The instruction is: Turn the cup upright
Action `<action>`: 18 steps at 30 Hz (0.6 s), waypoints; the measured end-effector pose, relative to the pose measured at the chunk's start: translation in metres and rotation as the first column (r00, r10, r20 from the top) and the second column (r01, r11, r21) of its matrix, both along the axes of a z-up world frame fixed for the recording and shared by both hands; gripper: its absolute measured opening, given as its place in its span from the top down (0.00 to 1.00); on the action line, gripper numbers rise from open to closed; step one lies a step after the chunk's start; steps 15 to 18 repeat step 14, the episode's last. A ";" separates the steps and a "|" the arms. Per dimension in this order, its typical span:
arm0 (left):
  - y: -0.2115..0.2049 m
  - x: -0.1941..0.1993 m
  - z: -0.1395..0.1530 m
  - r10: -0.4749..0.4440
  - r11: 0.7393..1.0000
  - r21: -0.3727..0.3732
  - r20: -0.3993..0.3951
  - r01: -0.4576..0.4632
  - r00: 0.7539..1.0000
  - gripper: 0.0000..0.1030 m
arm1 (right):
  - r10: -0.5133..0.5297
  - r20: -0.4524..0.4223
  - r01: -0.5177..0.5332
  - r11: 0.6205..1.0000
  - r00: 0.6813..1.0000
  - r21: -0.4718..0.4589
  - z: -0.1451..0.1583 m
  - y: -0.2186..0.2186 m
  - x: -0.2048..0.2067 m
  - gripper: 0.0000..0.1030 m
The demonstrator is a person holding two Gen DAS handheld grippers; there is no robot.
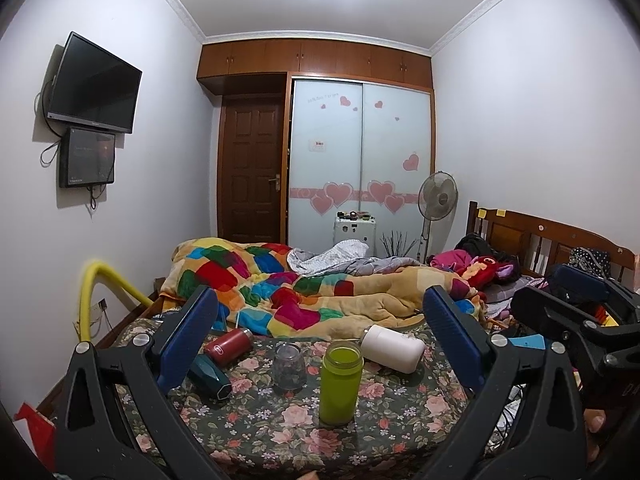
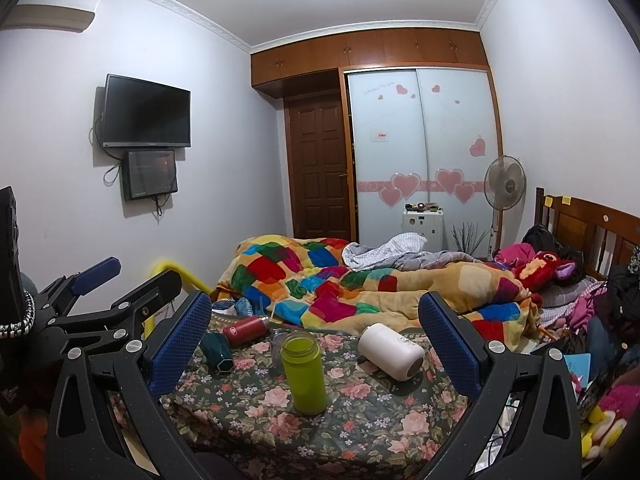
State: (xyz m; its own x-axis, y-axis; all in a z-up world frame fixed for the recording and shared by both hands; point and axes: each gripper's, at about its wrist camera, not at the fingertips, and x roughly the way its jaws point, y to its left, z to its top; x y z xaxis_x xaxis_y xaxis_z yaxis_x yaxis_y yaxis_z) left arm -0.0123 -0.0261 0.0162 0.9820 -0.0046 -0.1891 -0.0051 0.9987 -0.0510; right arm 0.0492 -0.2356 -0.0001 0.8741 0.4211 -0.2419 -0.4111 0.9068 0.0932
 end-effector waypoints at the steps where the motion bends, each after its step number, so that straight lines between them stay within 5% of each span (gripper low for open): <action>1: 0.000 0.000 0.000 -0.006 1.000 -0.005 -0.004 0.006 1.000 0.00 | 0.001 0.000 -0.001 1.000 1.000 0.000 0.000 0.000 0.000 0.00; 18: 0.012 0.006 -0.009 -0.019 0.999 -0.043 -0.022 0.018 1.000 0.00 | 0.005 -0.019 -0.006 1.000 1.000 -0.025 -0.003 0.005 0.006 0.00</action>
